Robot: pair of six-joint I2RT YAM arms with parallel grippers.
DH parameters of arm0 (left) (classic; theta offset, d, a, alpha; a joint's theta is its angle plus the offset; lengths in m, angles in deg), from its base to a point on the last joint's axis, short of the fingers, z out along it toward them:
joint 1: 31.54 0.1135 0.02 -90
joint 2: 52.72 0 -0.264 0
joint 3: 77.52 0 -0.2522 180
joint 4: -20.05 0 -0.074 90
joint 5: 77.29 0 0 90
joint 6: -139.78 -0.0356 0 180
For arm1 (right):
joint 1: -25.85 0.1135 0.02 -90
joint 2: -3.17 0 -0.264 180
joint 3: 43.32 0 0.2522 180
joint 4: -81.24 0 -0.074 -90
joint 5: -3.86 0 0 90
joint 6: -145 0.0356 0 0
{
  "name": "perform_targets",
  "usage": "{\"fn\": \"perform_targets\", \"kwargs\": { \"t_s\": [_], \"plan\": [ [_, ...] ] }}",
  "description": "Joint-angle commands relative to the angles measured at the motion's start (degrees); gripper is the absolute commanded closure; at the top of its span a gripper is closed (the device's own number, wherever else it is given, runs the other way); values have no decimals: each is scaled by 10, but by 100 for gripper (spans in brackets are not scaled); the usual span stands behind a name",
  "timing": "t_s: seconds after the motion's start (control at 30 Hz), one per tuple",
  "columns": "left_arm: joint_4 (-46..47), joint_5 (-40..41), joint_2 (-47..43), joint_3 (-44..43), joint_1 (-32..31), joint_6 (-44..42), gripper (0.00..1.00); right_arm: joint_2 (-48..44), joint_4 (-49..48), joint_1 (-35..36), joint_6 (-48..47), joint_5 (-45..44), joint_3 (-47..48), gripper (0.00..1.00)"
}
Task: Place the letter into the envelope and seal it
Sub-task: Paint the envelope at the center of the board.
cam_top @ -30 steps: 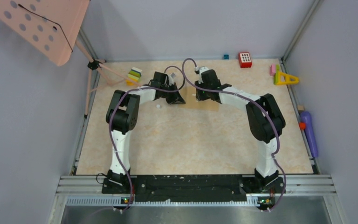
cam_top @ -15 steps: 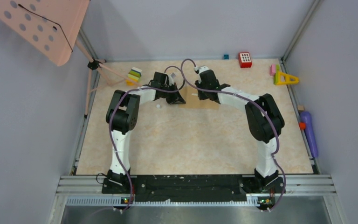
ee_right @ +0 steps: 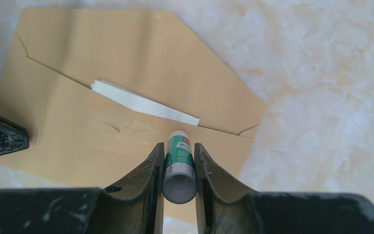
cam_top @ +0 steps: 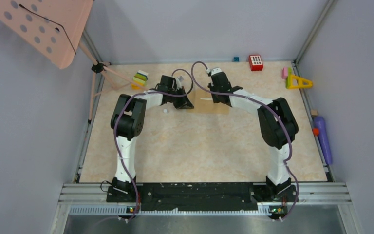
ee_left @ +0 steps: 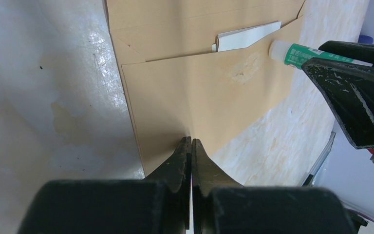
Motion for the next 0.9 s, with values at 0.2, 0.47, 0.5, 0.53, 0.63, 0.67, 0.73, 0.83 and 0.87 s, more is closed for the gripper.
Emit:
{"fn": "perform_targets", "kwargs": {
  "t_s": [0.2, 0.47, 0.5, 0.53, 0.63, 0.67, 0.73, 0.83, 0.87],
  "plan": [
    [-18, 29, -14, 19, 2, -7, 100, -54, 16, -10, 30, 108, 38, 100],
    [-15, 26, -13, 19, 1, -5, 100, -5, 14, 12, 53, 123, 76, 100],
    [-15, 26, -13, 19, 1, -5, 100, 5, 12, 14, 58, 123, 77, 100],
    [-15, 25, -14, 19, 1, -5, 100, 13, 10, 14, 63, 135, 78, 100],
    [-13, 25, -14, 21, 2, -4, 100, 36, 11, 16, 80, 151, 81, 100],
    [-13, 25, -14, 22, 1, -4, 100, 40, 12, 17, 86, 155, 81, 100],
    [-13, 25, -15, 22, 1, -4, 100, 44, 10, 19, 94, 164, 77, 100],
    [-12, 25, -16, 22, 1, -4, 100, 43, 7, 23, 100, 167, 69, 100],
    [-12, 25, -16, 22, 2, -4, 100, 43, 6, 24, 101, 165, 69, 100]
  ]
}}
